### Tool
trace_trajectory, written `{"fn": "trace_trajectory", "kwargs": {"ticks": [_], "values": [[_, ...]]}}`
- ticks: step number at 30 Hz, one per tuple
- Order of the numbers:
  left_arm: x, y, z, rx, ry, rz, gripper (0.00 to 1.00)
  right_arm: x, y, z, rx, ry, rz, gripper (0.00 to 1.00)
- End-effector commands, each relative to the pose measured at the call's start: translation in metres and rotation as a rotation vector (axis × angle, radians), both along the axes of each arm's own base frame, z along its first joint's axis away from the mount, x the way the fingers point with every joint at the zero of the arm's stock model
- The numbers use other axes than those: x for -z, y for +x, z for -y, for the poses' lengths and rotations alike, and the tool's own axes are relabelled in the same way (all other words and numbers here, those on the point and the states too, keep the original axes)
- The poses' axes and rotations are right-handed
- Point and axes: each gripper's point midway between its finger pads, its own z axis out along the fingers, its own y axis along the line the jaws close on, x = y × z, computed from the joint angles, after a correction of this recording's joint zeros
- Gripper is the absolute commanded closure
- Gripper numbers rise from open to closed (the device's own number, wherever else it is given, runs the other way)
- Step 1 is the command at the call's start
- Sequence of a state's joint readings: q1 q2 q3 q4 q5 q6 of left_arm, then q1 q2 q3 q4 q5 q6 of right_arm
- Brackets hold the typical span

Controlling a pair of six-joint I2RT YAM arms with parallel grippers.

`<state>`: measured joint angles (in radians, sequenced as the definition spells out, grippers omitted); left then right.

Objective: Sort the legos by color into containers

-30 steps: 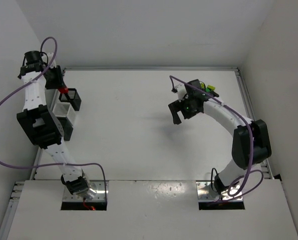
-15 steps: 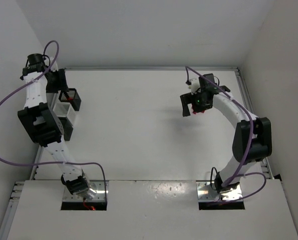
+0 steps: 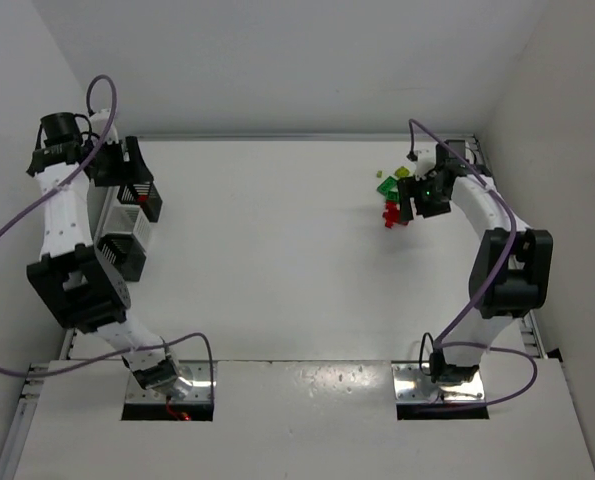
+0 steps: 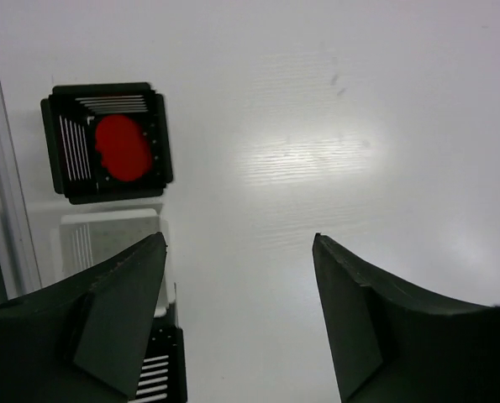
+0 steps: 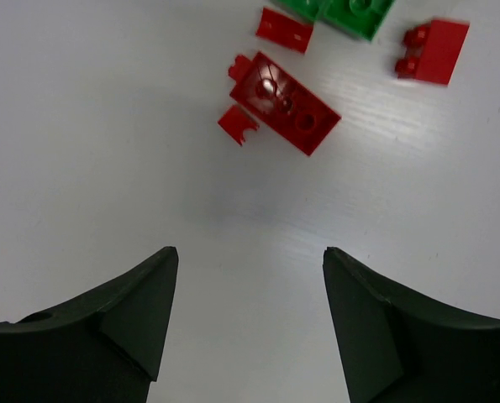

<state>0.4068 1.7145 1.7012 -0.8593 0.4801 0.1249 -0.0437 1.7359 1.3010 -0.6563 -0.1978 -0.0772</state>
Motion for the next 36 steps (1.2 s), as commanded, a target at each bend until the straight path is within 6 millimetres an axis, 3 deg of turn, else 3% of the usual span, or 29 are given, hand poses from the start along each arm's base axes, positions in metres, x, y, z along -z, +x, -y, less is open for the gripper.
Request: {"fn": "trace_trajectory", "kwargs": {"ticks": [1, 6, 8, 15, 18, 30, 32, 36], "values": [[-0.053, -0.030, 0.029, 0.151, 0.047, 0.184, 0.24, -0.016, 0.026, -0.005, -0.079, 0.003, 0.053, 0.30], [-0.069, -0.050, 0.063, 0.289, 0.065, 0.248, 0.19, 0.003, 0.042, 0.003, -0.264, -0.083, 0.037, 0.23], [-0.069, -0.055, 0.072, 0.316, 0.024, 0.242, 0.19, 0.021, 0.040, 0.011, -0.311, -0.110, -0.006, 0.23], [-0.074, -0.058, 0.076, 0.329, -0.008, 0.220, 0.18, 0.056, 0.040, 0.032, -0.431, -0.139, -0.060, 0.19], [-0.073, -0.055, 0.078, 0.340, -0.024, 0.220, 0.18, 0.066, 0.052, 0.038, -0.445, -0.145, -0.064, 0.16], [-0.065, -0.048, 0.077, 0.332, -0.060, 0.192, 0.17, 0.077, 0.069, 0.037, -0.501, -0.101, -0.084, 0.15], [-0.061, -0.046, 0.076, 0.332, -0.067, 0.181, 0.17, 0.079, 0.068, 0.024, -0.527, -0.075, -0.092, 0.15], [-0.058, -0.043, 0.077, 0.332, -0.086, 0.172, 0.17, 0.078, 0.071, 0.019, -0.538, -0.080, -0.080, 0.15]]}}
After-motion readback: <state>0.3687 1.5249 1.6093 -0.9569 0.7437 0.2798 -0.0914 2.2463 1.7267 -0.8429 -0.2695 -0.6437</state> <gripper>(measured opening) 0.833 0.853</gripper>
